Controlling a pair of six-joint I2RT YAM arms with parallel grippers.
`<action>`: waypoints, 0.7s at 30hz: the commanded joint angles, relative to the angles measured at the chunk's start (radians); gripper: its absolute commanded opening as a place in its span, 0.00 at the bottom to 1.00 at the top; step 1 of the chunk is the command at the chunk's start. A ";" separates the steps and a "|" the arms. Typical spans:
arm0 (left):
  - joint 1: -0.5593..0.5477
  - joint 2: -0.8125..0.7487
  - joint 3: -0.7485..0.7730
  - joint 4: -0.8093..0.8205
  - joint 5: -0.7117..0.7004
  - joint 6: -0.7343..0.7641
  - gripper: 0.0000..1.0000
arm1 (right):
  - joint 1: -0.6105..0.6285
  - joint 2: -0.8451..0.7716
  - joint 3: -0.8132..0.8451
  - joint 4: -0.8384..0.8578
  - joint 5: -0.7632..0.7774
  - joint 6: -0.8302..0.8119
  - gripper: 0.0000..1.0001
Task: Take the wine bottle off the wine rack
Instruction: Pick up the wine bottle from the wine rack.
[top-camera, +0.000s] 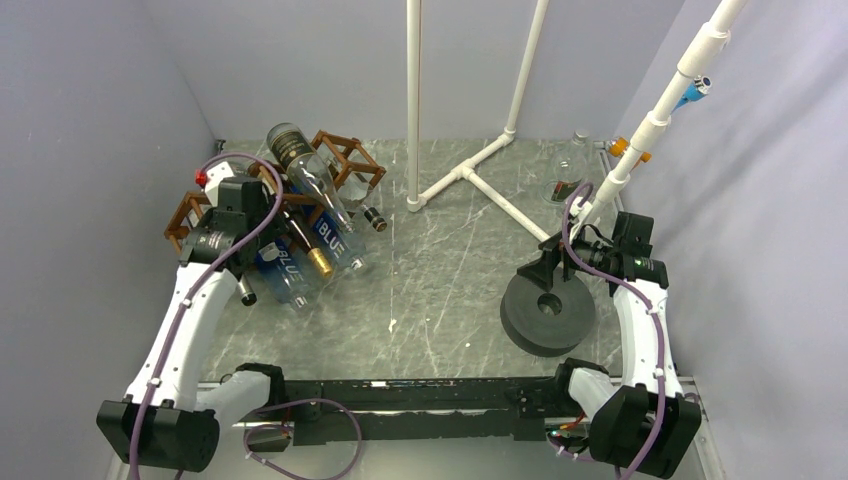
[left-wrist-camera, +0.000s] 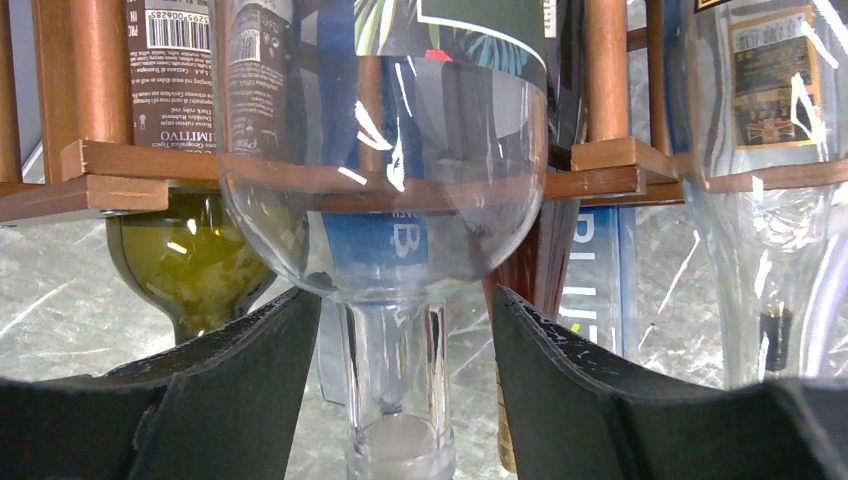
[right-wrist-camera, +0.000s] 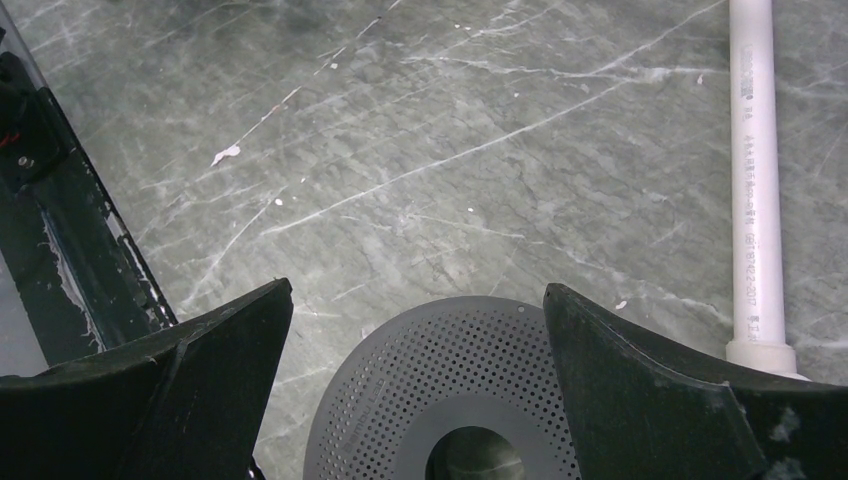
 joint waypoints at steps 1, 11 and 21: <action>-0.006 -0.001 -0.022 0.085 -0.052 0.022 0.67 | 0.005 0.001 0.032 0.033 0.002 -0.003 1.00; -0.006 -0.006 -0.072 0.135 -0.066 0.020 0.63 | 0.006 0.007 0.033 0.033 0.009 -0.004 1.00; -0.006 -0.017 -0.101 0.176 -0.053 0.027 0.49 | 0.006 0.009 0.033 0.033 0.014 -0.006 1.00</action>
